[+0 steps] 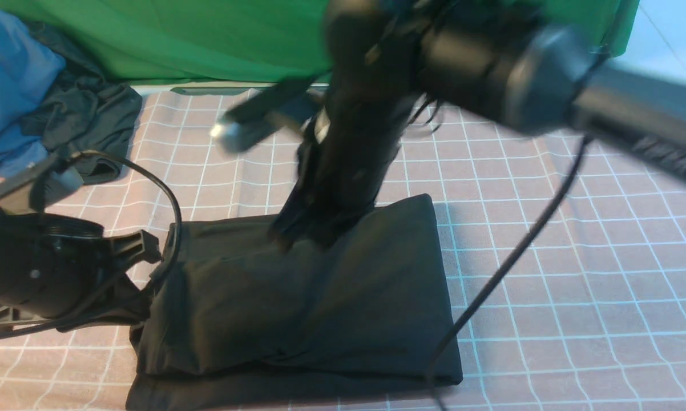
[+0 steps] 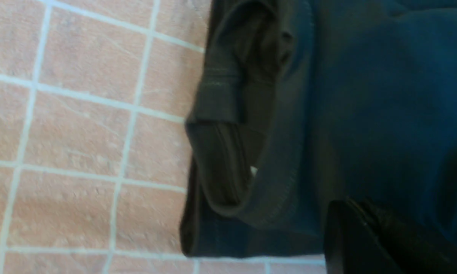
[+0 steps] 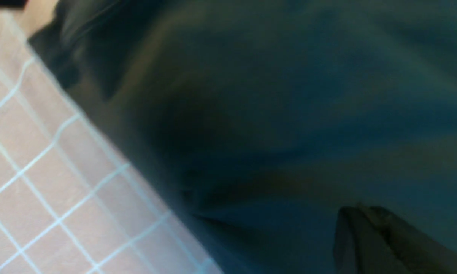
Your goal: Fold a long-sleeved shirt over a pink coffee tablecloth.
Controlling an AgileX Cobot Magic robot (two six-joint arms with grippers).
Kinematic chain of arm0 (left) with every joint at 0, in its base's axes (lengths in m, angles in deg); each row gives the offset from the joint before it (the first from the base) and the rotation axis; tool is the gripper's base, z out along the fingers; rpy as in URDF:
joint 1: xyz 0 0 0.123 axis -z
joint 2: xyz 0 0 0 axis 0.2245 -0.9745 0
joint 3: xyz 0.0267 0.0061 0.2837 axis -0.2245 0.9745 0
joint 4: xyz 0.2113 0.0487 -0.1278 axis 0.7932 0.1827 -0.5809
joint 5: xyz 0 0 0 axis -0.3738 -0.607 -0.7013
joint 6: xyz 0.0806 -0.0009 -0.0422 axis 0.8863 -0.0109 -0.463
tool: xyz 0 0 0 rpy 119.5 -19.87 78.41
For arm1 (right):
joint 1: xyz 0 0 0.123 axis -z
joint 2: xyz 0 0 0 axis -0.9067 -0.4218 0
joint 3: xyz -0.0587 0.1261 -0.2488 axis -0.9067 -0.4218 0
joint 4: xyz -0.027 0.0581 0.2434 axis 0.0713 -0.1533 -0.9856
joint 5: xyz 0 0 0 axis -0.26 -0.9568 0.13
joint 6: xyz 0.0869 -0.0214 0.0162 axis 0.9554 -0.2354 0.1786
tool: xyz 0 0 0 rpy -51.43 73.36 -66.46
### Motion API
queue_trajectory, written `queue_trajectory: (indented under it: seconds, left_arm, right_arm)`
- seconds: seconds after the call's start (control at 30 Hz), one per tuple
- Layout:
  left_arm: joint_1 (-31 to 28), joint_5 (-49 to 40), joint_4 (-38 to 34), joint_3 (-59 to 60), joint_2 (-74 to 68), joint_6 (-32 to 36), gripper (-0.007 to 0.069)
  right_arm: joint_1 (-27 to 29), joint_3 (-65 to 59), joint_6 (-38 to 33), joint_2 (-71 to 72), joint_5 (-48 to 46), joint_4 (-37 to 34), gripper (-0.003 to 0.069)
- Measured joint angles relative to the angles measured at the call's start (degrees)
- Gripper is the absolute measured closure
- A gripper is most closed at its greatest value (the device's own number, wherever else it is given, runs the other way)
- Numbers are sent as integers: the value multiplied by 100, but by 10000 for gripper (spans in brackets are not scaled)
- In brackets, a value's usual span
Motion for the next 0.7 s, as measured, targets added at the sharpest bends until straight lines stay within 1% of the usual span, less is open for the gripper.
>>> queue_trajectory:
  seconds: [0.03, 0.17, 0.23, 0.33, 0.4, 0.47, 0.53, 0.6, 0.63, 0.67, 0.7]
  left_arm:
    - [0, 62, 41, 0, -112, 0, 498]
    - [0, 476, 144, 0, -595, 18, 330]
    - [0, 780, 95, 0, -789, 180, 223]
    - [0, 998, -129, 0, -962, 513, 146]
    - [0, 1125, -249, 0, -1112, 710, 123]
    - [0, 1193, -290, 0, -1299, 797, 137]
    - [0, 1192, -285, 0, -1463, 882, 206]
    - [0, 1192, -195, 0, -1543, 893, 330]
    - [0, 1192, -180, 0, -1548, 893, 345]
    - [0, 1192, -24, -5, -1539, 893, 471]
    - [0, 1192, -4, -14, -1539, 893, 484]
  right_arm:
    - [80, -51, -5, 98, 6, -1, 620]
    - [260, -589, -129, 563, 18, 13, 620]
    - [282, -995, -231, 759, -2, 13, 620]
    - [281, -1367, -300, 894, -23, 8, 620]
    - [281, -1568, -347, 944, -35, 3, 620]
    - [281, -1667, -431, 971, -35, 3, 620]
    - [281, -1672, -448, 979, -36, 3, 620]
    - [281, -1672, -466, 990, -36, 2, 620]
    - [281, -1672, -467, 990, -36, 2, 620]
    - [281, -1672, -509, 991, -36, 2, 620]
    - [281, -1672, -509, 991, -36, -3, 620]
